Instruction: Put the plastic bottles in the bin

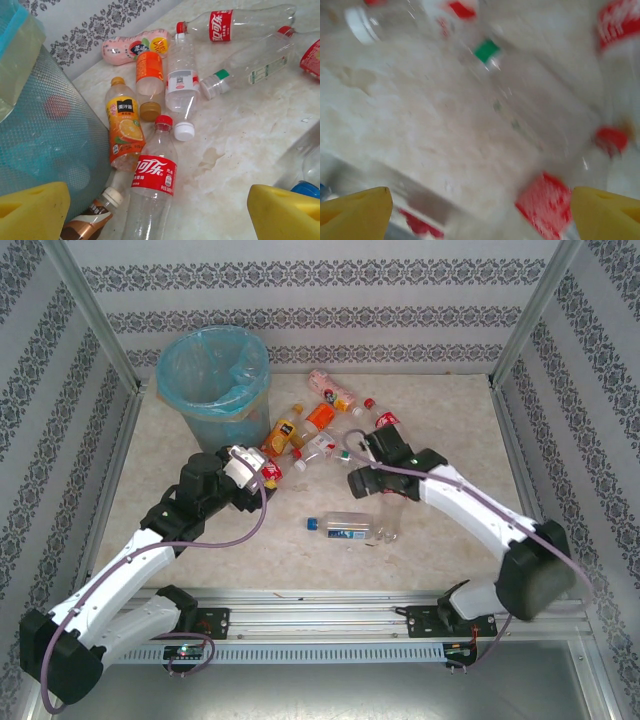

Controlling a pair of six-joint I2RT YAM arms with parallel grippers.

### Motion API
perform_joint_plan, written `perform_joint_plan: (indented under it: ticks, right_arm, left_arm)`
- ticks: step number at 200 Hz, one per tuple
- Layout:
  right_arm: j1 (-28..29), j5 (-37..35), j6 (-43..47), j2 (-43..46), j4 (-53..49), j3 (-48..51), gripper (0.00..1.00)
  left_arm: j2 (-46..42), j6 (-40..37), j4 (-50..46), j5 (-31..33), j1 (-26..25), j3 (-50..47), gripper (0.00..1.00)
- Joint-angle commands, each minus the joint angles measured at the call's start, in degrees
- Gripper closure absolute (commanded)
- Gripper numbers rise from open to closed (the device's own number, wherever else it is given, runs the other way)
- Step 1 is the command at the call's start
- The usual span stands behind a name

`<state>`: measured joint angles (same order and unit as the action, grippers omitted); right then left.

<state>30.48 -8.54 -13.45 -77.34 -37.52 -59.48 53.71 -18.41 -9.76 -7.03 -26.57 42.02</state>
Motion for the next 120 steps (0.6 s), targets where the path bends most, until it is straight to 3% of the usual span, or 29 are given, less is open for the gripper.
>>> perform_joint_plan:
  ticks: [1, 37, 90, 120]
  right_arm:
    - [-1.8, -4.1, -13.1, 6.0, -1.6, 6.3, 0.04]
    - [-6.1, -2.4, -18.0, 8.7, 0.9, 13.5, 0.03]
    - [-9.4, 5.8, -18.4, 3.3, 7.1, 17.0, 0.05]
    - [-11.4, 10.3, -19.1, -1.3, 10.7, 18.8, 0.1]
  left_arm:
    - [0.6, 3.0, 2.5, -3.9, -0.3, 1.6, 0.08]
    - [0.9, 3.9, 2.0, -6.1, -0.4, 2.0, 0.08]
    - [1.1, 4.1, 2.2, -6.0, -0.4, 1.8, 0.08]
    - [0.8, 3.8, 2.2, -5.5, -0.4, 1.7, 0.08]
